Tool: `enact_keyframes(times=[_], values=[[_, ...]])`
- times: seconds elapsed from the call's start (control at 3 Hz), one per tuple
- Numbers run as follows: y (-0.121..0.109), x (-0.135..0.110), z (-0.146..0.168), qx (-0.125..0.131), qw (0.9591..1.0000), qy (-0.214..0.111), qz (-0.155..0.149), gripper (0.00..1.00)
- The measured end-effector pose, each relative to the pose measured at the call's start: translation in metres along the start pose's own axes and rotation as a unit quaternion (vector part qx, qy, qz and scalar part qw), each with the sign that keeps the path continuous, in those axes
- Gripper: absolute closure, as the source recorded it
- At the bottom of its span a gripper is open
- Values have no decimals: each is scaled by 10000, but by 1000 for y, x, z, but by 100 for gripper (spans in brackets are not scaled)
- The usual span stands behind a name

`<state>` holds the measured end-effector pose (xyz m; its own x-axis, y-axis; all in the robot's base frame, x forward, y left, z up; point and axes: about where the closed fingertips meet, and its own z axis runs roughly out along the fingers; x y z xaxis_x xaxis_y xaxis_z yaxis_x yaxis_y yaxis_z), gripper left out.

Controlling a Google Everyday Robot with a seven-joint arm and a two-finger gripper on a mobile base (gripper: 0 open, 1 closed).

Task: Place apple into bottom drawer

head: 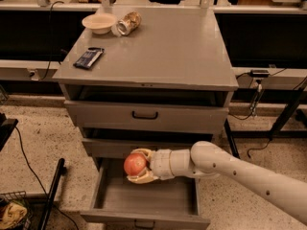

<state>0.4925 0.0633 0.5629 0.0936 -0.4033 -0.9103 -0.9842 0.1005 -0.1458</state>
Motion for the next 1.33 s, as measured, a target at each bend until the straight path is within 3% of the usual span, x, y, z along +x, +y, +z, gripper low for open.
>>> enact_keyframes(times=[0.33, 0.67, 1.0, 1.33], values=[[-8, 48, 12, 225, 9997, 103, 85, 100], [-6, 123, 27, 366, 9984, 338, 265, 100], [-5, 161, 32, 477, 9967, 576, 310, 100], [-4, 163, 32, 482, 9966, 585, 316, 100]])
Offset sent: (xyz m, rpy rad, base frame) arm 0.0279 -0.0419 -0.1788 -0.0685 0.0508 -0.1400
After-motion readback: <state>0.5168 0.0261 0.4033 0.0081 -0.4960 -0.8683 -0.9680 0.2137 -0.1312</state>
